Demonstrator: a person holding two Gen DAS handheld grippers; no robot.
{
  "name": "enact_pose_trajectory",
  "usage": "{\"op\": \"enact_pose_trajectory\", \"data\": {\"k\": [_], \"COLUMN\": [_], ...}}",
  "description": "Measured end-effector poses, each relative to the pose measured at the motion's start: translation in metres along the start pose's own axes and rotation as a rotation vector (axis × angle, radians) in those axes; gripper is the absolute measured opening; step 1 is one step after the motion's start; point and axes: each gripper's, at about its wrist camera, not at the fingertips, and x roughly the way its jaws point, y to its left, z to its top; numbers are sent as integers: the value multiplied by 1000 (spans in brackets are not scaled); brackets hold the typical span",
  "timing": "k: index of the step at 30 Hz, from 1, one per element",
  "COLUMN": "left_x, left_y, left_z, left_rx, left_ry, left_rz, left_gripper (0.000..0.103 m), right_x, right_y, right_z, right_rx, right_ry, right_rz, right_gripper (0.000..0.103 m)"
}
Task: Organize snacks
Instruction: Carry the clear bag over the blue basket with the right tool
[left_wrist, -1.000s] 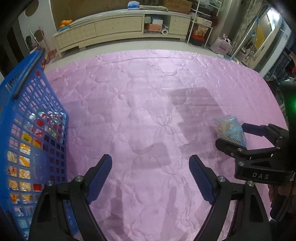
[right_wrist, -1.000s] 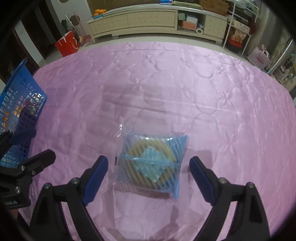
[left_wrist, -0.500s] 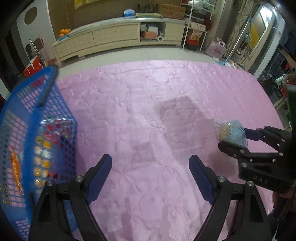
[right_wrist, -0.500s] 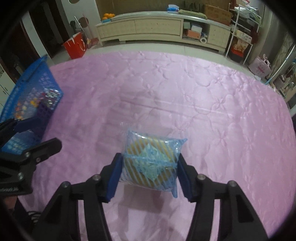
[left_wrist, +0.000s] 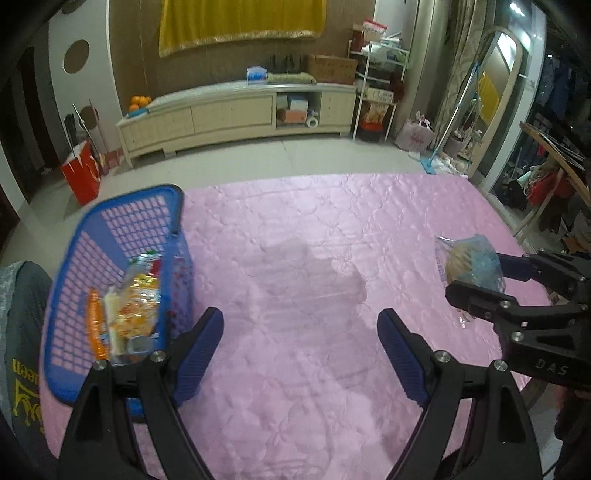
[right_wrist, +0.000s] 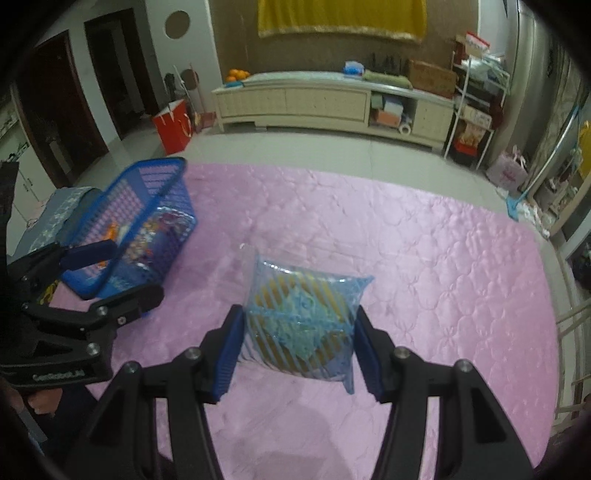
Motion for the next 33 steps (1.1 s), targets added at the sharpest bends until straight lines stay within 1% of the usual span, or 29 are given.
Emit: {"op": "enact_pose_trajectory", "data": {"k": [6,10,16,25,27,33], "left_x": [-37,-57,-83,-111,-116,-116], "left_y": [14,32,70,127,144,185], "left_z": [-10,-19,-32,-44,-46,-54], "left_rx": [2,-1,-27,-70,-97,-155], "left_ry": [-48,-72,-95,-112,-118,-109], "left_rz": [20,39,74,149,166,197], "left_gripper": [84,84,84,84,84,84], "right_x": [-26,-34,-36,-25,-20,2], "right_y": [28,46,82,143,156,196], "right_z": [-1,1,6,21,25,36], "right_rx": [-17,-38,-66,-132,-146,-221], "right_ry": [-38,-57,-69,-69,-62,-30], "right_rz": [19,42,80,156,176,208], "right_gripper": [61,61,61,61,61,61]}}
